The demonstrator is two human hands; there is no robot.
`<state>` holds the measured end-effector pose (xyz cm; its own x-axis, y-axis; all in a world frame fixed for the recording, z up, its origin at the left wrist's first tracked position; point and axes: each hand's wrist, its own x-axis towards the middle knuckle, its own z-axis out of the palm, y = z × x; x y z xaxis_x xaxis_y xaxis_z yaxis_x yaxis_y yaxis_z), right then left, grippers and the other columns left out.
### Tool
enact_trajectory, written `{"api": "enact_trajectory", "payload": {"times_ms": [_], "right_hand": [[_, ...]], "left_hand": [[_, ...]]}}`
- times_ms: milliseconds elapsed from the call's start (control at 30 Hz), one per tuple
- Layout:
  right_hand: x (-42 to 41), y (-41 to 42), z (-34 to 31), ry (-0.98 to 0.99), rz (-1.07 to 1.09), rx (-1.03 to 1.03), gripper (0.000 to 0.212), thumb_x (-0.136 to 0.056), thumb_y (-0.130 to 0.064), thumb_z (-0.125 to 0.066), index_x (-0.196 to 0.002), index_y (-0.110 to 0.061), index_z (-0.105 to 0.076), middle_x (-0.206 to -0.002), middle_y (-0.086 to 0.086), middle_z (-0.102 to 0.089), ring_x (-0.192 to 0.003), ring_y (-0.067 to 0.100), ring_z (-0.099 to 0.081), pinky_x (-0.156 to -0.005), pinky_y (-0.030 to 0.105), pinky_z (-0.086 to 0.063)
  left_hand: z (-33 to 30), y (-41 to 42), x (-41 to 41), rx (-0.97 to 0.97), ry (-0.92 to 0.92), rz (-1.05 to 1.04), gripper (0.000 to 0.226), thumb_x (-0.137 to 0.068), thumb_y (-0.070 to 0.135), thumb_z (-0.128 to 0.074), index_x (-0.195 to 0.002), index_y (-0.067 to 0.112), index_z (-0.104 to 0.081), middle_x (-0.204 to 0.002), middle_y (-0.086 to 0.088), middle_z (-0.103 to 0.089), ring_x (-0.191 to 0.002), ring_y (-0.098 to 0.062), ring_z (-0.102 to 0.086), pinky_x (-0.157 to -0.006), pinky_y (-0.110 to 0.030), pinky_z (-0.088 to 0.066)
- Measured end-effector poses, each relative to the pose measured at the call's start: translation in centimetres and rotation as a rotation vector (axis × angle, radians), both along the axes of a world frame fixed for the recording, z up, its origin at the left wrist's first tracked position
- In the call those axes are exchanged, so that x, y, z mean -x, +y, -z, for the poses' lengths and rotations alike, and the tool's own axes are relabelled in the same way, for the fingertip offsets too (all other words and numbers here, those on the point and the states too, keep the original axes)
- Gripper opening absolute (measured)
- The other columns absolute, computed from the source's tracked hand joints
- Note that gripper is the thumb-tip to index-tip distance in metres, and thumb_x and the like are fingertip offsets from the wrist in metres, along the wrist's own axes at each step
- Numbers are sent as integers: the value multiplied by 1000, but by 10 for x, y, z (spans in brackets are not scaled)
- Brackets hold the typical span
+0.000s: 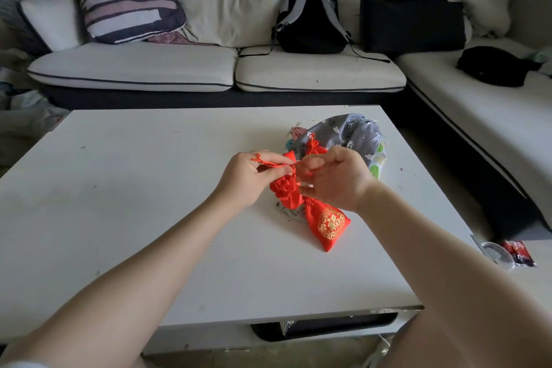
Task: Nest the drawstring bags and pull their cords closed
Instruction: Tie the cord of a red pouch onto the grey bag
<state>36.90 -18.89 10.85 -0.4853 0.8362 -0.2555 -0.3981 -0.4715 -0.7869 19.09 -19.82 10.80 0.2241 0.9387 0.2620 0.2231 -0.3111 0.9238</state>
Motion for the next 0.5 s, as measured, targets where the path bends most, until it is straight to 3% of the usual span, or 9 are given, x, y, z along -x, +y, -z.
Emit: {"api": "enact_trajectory", "payload": {"times_ms": [67, 133, 233, 300, 367, 433, 500], "right_hand": [[-5, 1, 0, 100, 148, 47, 24, -64, -21, -35, -44, -16, -45, -64, 2, -47, -69, 20, -44, -73, 32, -38], [-6, 2, 3, 71, 247, 28, 32, -73, -20, -39, -42, -16, -46, -69, 2, -57, -73, 19, -50, -74, 31, -43], [1, 2, 6, 128, 304, 4, 43, -93, -25, -38, -51, -19, -46, -90, 1, -68, -87, 19, -59, -86, 34, -44], [6, 2, 7, 242, 361, 23, 38, -96, -29, -36, -61, -20, -46, -87, -2, -70, -93, 17, -63, -96, 37, -41], [9, 2, 7, 340, 413, 48, 34, -98, -30, -34, -70, -20, -50, -68, -6, -65, -78, 12, -67, -93, 36, -45], [10, 3, 11, 341, 444, 86, 32, -99, -28, -33, -79, -17, -54, -56, -7, -54, -56, 8, -60, -76, 28, -53], [11, 2, 17, 263, 444, 133, 31, -100, -24, -34, -82, -14, -57, -54, -7, -48, -48, 6, -52, -63, 24, -54]], "left_hand": [[5, 1, 4, 7, 16, -20, 21, -80, 6, -69, -82, 26, -71, -65, 21, -65, -64, 6, -58, -64, -10, -42], [10, 3, 7, 19, 19, -35, 21, -81, 7, -67, -84, 27, -72, -67, 22, -66, -67, 5, -59, -66, -13, -44], [13, 5, 3, 56, -68, -42, 22, -85, 9, -63, -83, 28, -72, -73, 20, -70, -75, 2, -64, -75, -15, -50], [13, 6, -1, 85, -141, -64, 22, -90, 11, -57, -84, 26, -72, -77, 17, -72, -78, -2, -66, -78, -18, -53], [12, 8, -3, 151, -272, -115, 26, -94, 8, -49, -80, 21, -68, -69, 13, -70, -68, -3, -64, -72, -18, -54], [13, 9, -1, 260, -448, -133, 29, -96, 5, -42, -76, 16, -60, -65, 10, -69, -57, -4, -60, -62, -17, -51], [14, 8, 2, 387, -618, -78, 30, -98, 5, -36, -76, 14, -54, -77, 8, -72, -58, -6, -62, -60, -18, -51]]}}
